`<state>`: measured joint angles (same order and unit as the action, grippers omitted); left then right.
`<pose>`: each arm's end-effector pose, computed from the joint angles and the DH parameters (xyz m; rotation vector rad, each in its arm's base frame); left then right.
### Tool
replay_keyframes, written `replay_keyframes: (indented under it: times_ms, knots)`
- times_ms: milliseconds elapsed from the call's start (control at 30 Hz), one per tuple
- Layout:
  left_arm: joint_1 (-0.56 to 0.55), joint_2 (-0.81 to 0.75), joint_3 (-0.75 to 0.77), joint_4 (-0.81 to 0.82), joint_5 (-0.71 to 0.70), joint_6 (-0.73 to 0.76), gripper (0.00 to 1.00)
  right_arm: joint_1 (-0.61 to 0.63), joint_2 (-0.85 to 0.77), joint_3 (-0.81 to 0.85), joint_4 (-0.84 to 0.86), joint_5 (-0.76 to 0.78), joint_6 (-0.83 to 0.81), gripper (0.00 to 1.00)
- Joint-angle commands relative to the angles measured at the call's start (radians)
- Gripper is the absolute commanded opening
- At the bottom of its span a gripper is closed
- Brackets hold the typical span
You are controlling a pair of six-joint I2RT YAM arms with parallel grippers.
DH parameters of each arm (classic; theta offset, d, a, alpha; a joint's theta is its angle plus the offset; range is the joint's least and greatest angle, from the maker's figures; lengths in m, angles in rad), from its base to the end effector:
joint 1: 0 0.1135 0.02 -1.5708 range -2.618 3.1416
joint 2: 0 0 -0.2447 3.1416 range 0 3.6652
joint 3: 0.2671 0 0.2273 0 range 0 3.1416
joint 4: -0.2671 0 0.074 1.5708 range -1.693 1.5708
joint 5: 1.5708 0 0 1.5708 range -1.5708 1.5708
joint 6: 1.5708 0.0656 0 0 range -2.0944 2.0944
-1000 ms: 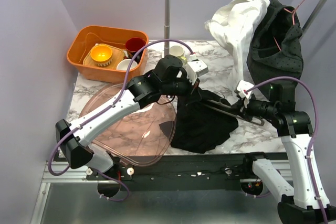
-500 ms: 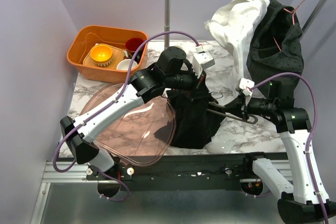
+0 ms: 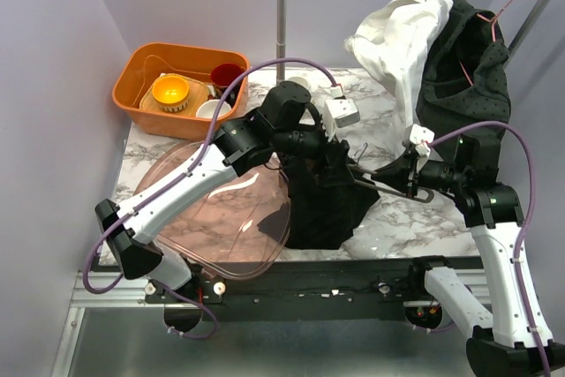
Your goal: Place the skirt on the hanger
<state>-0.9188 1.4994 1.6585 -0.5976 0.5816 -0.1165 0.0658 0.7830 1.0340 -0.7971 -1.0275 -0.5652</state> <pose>0.1692 -0.2811 0.3969 1.1979 1.7926 -1.2170 0.1323 0.0650 0.3426 -1.1140 1.5512 0.7423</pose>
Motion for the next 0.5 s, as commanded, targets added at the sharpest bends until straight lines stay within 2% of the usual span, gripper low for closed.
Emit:
replay_keyframes:
  times_ms: [0,100,167,233,333,467]
  knots:
    - [-0.005,-0.105,0.023,-0.114,-0.044,0.167,0.78,-0.003,0.002,-0.037,0.116,-0.083,0.050,0.01]
    - [-0.005,-0.198,-0.045,-0.110,-0.141,0.285,0.84,-0.001,0.009,-0.043,0.124,-0.095,0.054,0.01]
    - [-0.005,-0.275,-0.139,-0.091,-0.242,0.352,0.88,-0.003,-0.001,-0.049,0.133,-0.098,0.056,0.00]
    - [-0.003,-0.320,-0.246,-0.045,-0.284,0.460,0.91,-0.003,-0.005,-0.049,0.130,-0.120,0.033,0.01]
    - [-0.003,-0.369,-0.350,0.024,-0.279,0.587,0.91,0.000,-0.007,-0.048,0.101,-0.146,-0.016,0.01]
    - [-0.003,-0.305,-0.332,0.070,-0.240,0.661,0.91,-0.001,0.025,-0.006,-0.014,-0.169,-0.102,0.01]
